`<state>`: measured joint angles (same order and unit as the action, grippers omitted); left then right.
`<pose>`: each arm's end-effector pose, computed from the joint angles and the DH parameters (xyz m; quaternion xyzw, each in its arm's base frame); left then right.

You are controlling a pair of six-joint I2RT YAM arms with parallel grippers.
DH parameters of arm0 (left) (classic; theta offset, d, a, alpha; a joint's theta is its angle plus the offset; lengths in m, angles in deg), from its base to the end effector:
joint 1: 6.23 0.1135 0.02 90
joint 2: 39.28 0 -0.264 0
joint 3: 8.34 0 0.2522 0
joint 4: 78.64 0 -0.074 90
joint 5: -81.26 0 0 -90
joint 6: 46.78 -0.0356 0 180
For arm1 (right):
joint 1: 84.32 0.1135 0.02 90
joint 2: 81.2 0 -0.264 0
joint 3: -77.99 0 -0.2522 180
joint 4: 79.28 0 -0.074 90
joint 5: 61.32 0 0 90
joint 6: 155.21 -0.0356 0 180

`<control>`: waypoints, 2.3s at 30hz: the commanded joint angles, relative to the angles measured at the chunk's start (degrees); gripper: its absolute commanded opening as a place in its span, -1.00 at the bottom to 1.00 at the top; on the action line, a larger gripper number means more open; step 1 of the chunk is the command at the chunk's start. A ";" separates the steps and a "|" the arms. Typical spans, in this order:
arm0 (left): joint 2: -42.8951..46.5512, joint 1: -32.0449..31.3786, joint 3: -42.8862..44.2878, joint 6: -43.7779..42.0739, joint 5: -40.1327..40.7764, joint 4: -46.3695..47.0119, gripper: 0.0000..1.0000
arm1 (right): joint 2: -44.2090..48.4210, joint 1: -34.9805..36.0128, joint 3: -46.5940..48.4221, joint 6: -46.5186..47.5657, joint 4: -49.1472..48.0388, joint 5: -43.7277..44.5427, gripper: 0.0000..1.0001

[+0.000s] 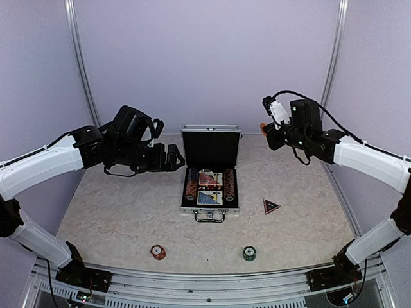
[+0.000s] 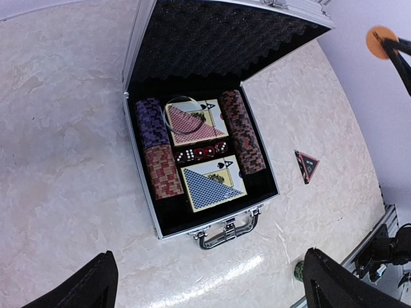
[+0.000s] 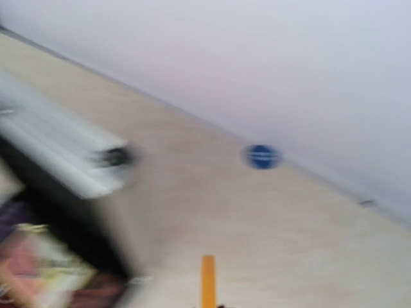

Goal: Pack up texas hold em set

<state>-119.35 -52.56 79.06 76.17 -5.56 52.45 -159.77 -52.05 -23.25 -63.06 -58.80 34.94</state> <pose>0.2131 -0.2204 0.3330 0.0949 0.9068 -0.2420 0.3318 0.2747 0.1689 0.3352 -0.2126 0.7919 0.1050 0.5627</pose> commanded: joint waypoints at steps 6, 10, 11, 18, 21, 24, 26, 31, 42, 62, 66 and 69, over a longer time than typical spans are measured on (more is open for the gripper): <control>2.28 1.77 -2.72 0.37 -0.67 0.97 0.98 | -26.99 -10.24 24.39 26.68 -3.08 2.45 -1.00; 2.05 2.44 -2.37 -0.06 -0.62 0.86 0.98 | -37.85 -14.36 34.75 38.03 -3.95 -6.82 -1.00; 1.90 2.46 -2.21 -0.22 -0.59 0.84 0.98 | -40.74 -14.99 37.47 41.44 -4.10 -8.98 -1.00; 1.67 2.63 -2.32 -0.17 0.26 0.85 0.98 | -60.17 -17.62 50.49 57.69 -13.87 -13.01 -1.00; 1.67 2.71 -1.88 -0.25 1.64 -0.22 0.98 | -65.04 -18.04 52.87 64.20 -18.25 -15.69 -1.00; 1.29 2.71 -0.97 -0.64 2.99 -1.85 0.98 | -68.55 -18.73 56.73 65.49 -19.42 -20.74 -1.00; 0.82 2.82 -0.24 -0.85 3.57 -2.58 0.98 | -70.46 -19.28 59.56 66.42 -18.36 -25.31 -1.00; -0.44 2.98 0.80 -0.37 3.48 -3.51 0.98 | -74.85 -19.52 64.56 72.16 -15.88 -32.98 -1.00; -1.36 3.00 1.50 0.13 3.98 -5.30 0.98 | -81.45 -21.80 70.37 78.25 -14.67 -37.86 -1.00; -3.14 3.17 0.43 2.69 4.59 -6.57 0.98 | -87.61 -21.78 72.80 90.06 -17.46 -40.96 -1.00; -3.25 3.56 0.47 2.47 4.81 -6.70 0.98 | -87.79 -21.36 73.26 94.03 -15.60 -41.04 -1.00; -2.99 3.69 0.00 2.39 4.74 -6.51 0.98 | -87.75 -20.96 73.06 96.77 -15.60 -39.84 -1.00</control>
<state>-122.08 -49.43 79.09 78.18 -1.80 46.33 -246.12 -73.78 48.13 27.52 -76.48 -4.51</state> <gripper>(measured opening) 0.990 0.016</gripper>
